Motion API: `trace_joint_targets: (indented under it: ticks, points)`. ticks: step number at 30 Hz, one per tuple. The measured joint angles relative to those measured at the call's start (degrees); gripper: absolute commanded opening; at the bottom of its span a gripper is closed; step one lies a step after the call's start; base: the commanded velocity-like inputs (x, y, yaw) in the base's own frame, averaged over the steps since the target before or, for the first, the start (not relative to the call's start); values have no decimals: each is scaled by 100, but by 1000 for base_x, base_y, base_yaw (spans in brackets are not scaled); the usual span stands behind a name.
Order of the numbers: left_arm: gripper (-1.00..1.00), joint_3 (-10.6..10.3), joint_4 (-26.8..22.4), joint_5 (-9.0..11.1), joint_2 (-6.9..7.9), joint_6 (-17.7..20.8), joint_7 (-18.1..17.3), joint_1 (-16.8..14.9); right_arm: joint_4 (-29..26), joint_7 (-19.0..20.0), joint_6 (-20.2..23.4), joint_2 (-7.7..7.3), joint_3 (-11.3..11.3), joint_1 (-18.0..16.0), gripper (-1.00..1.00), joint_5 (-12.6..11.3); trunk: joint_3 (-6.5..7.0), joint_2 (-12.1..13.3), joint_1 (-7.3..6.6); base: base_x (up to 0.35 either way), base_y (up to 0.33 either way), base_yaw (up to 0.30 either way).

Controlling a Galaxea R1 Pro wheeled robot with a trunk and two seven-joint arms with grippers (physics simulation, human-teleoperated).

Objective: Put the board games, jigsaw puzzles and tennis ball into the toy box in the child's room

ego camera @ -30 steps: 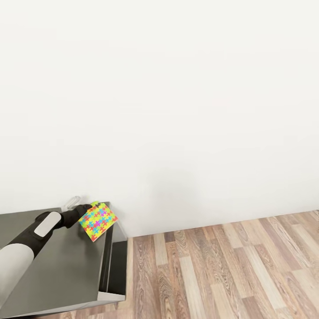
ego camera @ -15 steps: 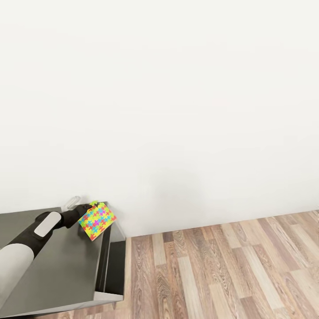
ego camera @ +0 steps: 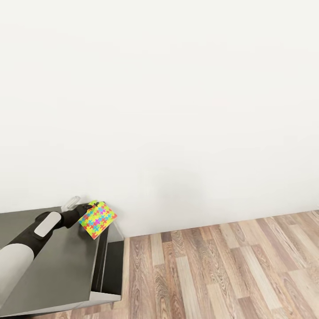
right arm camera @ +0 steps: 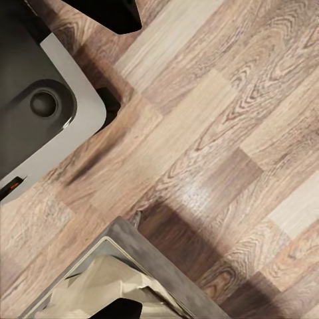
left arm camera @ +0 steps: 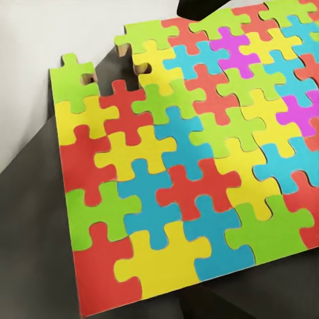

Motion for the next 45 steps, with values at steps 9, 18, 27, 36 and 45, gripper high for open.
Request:
trace_joint_targets:
  ticks: [9, 18, 27, 36, 45]
  points:
    - [100, 0, 1, -9, 46, -7, 0, 0, 0, -2, 0, 0, 0, 0, 100, 4, 0, 0, 0, 0, 0, 0]
    - [100, 7, 1, -3, 342, -5, 0, 0, 0, 0, 0, 0, 0, 0, 100, 3, 0, 0, 0, 0, 0, 0]
    - [100, 42, -54, 4, 564, 428, -17, 0, 0, -4, 0, 4, 0, 0, 100, 2, 0, 0, 0, 0, 0, 0]
    - [100, 42, -496, 81, 1010, 1316, -852, 35, 8, -11, -242, 8, 9, -1, 100, -9, 0, 0, 0, 0, 0, 0]
    - [100, 42, -545, 101, 1830, 2132, -2615, 56, 10, -12, -315, 6, 2, -1, 100, -14, 0, 0, 0, 0, 0, 0]
